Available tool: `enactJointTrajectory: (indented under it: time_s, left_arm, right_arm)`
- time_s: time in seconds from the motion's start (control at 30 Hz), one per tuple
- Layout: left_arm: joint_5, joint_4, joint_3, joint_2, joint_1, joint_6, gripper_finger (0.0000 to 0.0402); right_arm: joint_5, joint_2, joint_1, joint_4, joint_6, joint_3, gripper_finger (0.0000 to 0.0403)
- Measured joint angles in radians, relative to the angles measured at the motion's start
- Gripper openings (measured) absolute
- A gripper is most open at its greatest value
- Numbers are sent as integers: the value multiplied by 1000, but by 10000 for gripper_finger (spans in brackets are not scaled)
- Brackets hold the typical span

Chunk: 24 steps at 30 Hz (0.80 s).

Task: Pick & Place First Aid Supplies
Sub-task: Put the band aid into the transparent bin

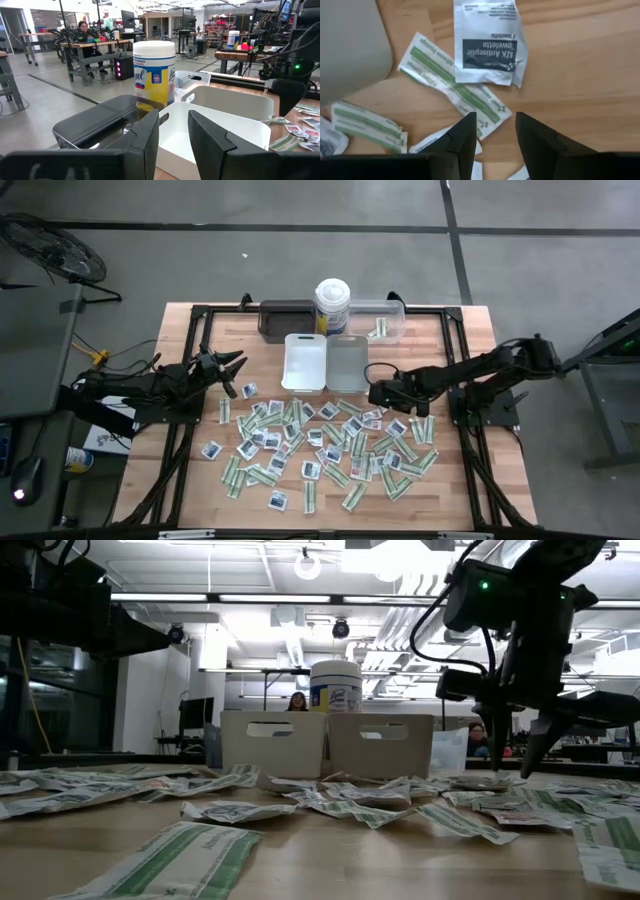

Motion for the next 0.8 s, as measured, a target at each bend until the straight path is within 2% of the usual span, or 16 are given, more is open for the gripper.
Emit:
enactJointTrajectory:
  time_s: [0.47,0.8]
  left_arm:
    - [0,0,0,0,0,0,101]
    - [0,0,0,0,0,0,101]
  right_arm:
    - [-30,97,-26,28,10,7,129]
    - [-38,110,-50,15,-10,8,122]
